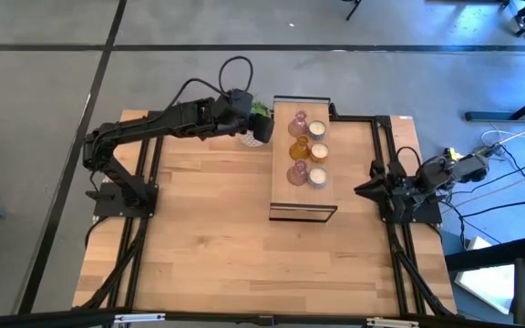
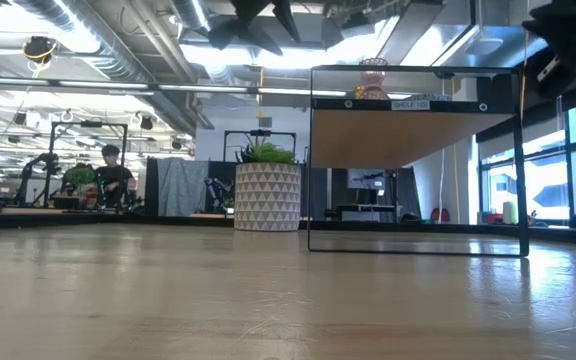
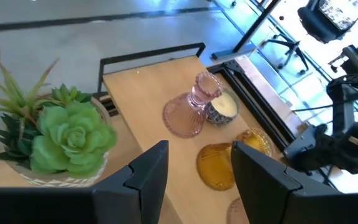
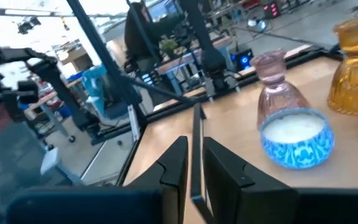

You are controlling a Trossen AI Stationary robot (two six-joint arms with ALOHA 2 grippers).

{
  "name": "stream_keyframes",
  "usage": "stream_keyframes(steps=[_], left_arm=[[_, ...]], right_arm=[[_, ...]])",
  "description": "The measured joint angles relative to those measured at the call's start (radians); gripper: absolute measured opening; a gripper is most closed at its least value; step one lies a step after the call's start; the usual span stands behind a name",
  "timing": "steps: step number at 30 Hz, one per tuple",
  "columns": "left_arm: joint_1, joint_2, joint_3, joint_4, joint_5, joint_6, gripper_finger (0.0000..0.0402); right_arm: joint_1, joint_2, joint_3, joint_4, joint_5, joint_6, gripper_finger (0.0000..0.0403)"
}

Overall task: Pick & Place candle stick holders
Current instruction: Return to Home Position

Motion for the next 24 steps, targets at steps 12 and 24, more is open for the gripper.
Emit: stream_keyframes(steps=[12, 24], left_arm=[[0.015, 0.0, 0.0, -0.022, 0.091, 0.069, 0.0171], [0.011, 0.0, 0.0, -0.04, 0.13, 0.151, 0.0171]], right_arm=[[-0.144, 0.0, -0.165, 0.143, 0.027, 0.023, 0.005], [-0.366, 0.0, -0.202, 0.177, 0.042, -0.032, 0.005]])
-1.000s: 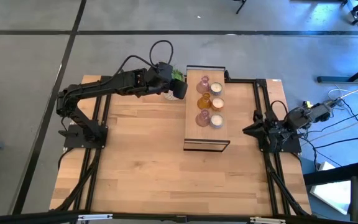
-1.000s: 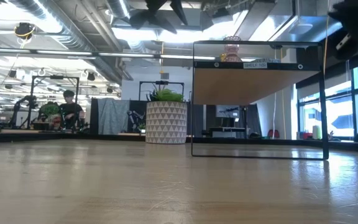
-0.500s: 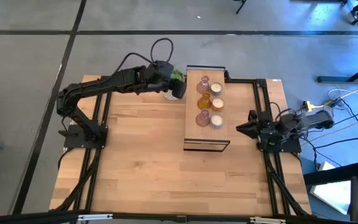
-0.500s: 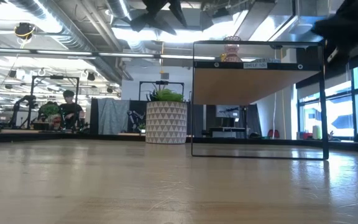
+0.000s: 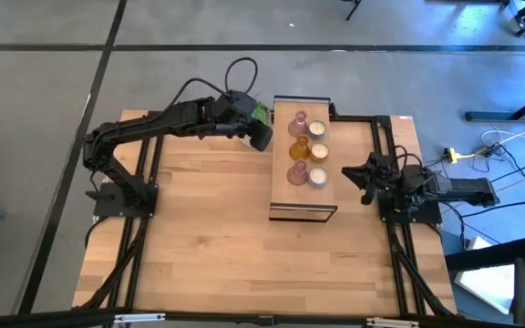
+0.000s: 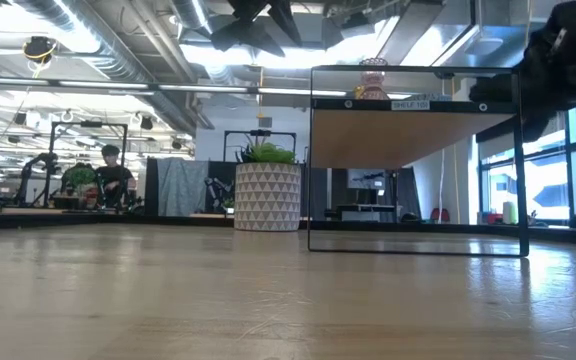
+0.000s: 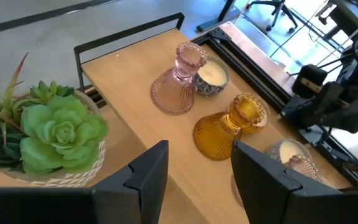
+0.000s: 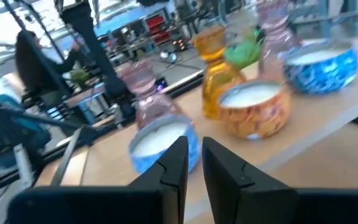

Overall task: Pick & Place candle stick holders
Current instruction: Return to Home Position

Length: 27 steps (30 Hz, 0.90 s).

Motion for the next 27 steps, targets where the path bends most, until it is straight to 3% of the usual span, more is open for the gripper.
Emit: stream_keyframes(steps=[4, 10, 15, 21, 27], left_arm=[[-0.005, 0.0, 0.0, 0.0, 0.001, 0.02, 0.0171], [-0.005, 0.0, 0.0, 0.001, 0.015, 0.046, 0.0171], [-0.005, 0.0, 0.0, 0.001, 0.012, 0.065, 0.0171], [-0.005, 0.0, 0.0, 0.002, 0.008, 0.07, 0.0171], [-0.005, 0.0, 0.0, 0.002, 0.008, 0.07, 0.0171]], right_arm=[[-0.034, 0.0, 0.0, -0.011, -0.003, -0.028, 0.005], [-0.046, 0.003, 0.0, -0.091, 0.085, -0.006, 0.005], [-0.046, 0.004, 0.0, -0.099, -0.015, 0.082, 0.005], [-0.047, 0.013, 0.0, -0.21, -0.012, -0.022, 0.005], [-0.047, 0.049, 0.0, -0.207, 0.016, -0.106, 0.005]])
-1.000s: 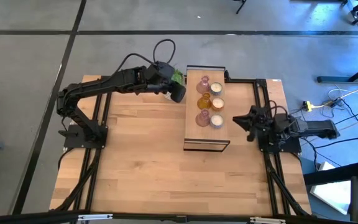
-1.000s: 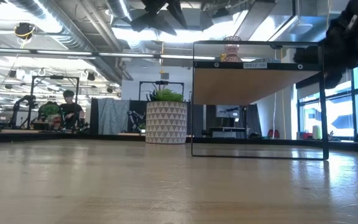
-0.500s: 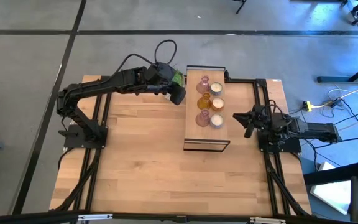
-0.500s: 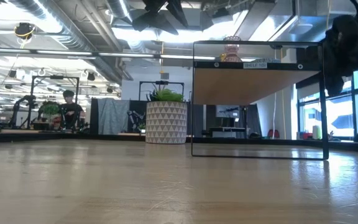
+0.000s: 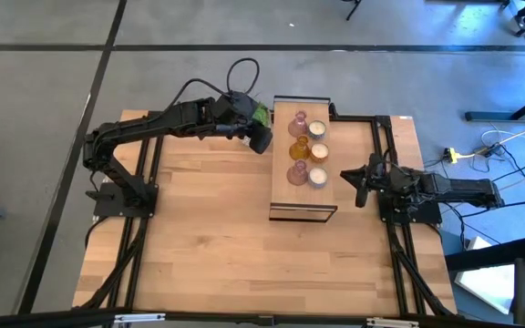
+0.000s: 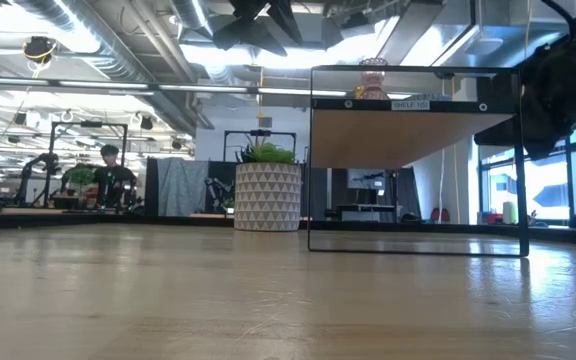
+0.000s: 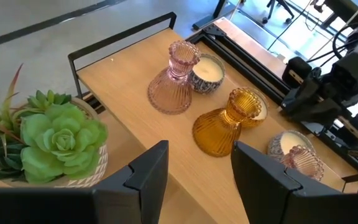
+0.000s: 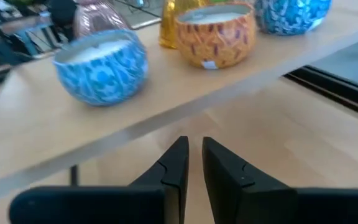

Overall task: Pick & Place candle stick holders
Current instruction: Return to Home Position

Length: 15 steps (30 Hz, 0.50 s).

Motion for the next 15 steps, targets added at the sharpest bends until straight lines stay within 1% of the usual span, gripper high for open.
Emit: stream_keyframes(steps=[5, 11, 15], left_arm=[[0.0, 0.0, 0.0, 0.0, 0.001, 0.0, 0.0171], [0.0, 0.0, 0.0, 0.0, 0.001, 0.0, 0.0171], [0.0, 0.0, 0.0, 0.0, 0.0, 0.0, 0.0171]], right_arm=[[0.0, 0.051, 0.0, 0.001, 0.052, -0.026, 0.005], [0.0, 0.15, 0.0, 0.002, 0.063, -0.016, 0.005], [0.0, 0.22, 0.0, 0.002, 0.066, 0.022, 0.005]])
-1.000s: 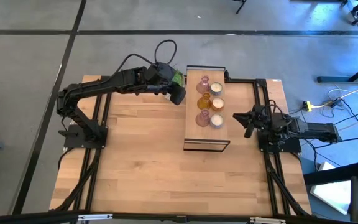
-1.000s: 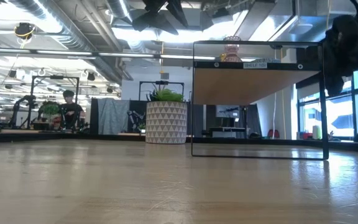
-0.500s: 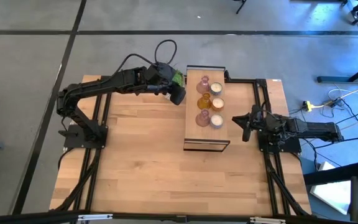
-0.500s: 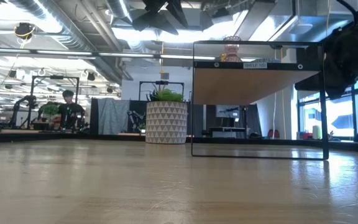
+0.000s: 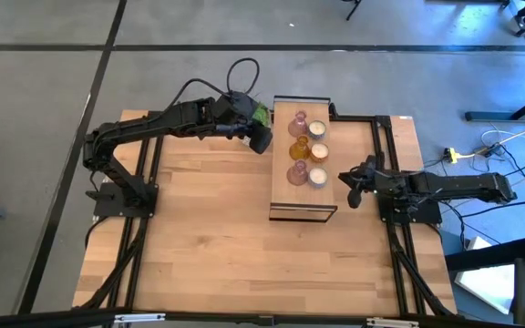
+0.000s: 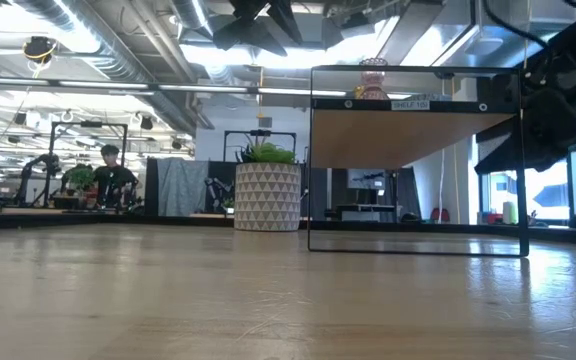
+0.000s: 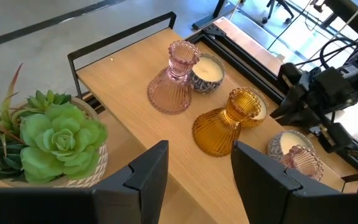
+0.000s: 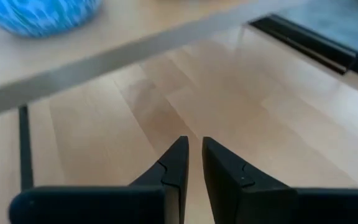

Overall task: Pick & Place candle stick holders
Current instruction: Return to Home Position

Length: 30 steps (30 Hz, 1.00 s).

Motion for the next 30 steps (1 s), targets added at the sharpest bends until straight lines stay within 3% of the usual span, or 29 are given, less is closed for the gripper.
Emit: stream_keyframes(steps=[18, 30], left_arm=[[0.0, 0.0, 0.0, 0.0, -0.005, 0.018, 0.0171], [0.0, 0.0, 0.0, 0.0, -0.005, 0.018, 0.0171]], right_arm=[[0.0, 0.115, 0.0, 0.002, 0.006, 0.057, 0.005], [0.0, 0.134, 0.0, -0.005, -0.125, 0.154, 0.005]])
